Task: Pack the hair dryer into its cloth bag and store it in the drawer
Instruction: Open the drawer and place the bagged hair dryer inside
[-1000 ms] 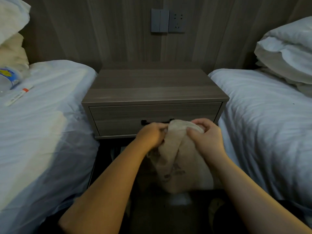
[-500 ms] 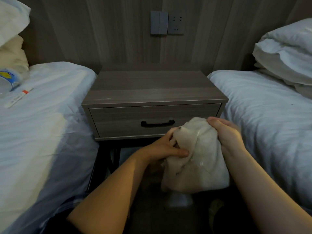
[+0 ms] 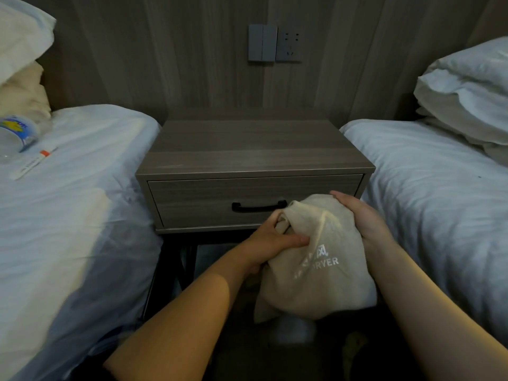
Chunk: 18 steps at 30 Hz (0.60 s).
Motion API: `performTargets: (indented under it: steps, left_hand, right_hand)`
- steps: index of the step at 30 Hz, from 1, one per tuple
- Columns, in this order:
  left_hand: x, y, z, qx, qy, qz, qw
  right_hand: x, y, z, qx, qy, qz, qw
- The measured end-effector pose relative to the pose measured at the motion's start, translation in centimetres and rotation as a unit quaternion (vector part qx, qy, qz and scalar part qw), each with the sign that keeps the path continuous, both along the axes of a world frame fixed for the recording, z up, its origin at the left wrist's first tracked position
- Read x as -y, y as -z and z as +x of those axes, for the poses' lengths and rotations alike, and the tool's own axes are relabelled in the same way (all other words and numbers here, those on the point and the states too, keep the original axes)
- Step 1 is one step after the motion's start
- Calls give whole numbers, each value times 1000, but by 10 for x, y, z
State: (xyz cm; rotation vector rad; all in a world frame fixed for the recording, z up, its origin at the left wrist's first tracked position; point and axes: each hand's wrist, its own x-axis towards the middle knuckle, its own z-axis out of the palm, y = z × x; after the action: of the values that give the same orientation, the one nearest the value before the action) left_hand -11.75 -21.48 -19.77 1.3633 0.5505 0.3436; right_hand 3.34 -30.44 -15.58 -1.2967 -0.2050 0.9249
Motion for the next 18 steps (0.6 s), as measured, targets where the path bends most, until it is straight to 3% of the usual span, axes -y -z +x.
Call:
performTargets:
  steps: [5,8,13,18]
  left_hand:
    - [-8,-11,-2,13,-64,10,998]
    - [-13,-19,-7,25,-71,30,997]
    - [-11,-22,-7,17,-109,63,992]
    - [-23,-27,-12,-40,-49,109,992]
  right_hand:
    - [16,0,-1,-106,-230,24,967]
    - [19,6,-1,-110,-276,50,954]
    - [13,5,-4,-55,-245,-5,968]
    - [20,5,5,31,-157,-27,987]
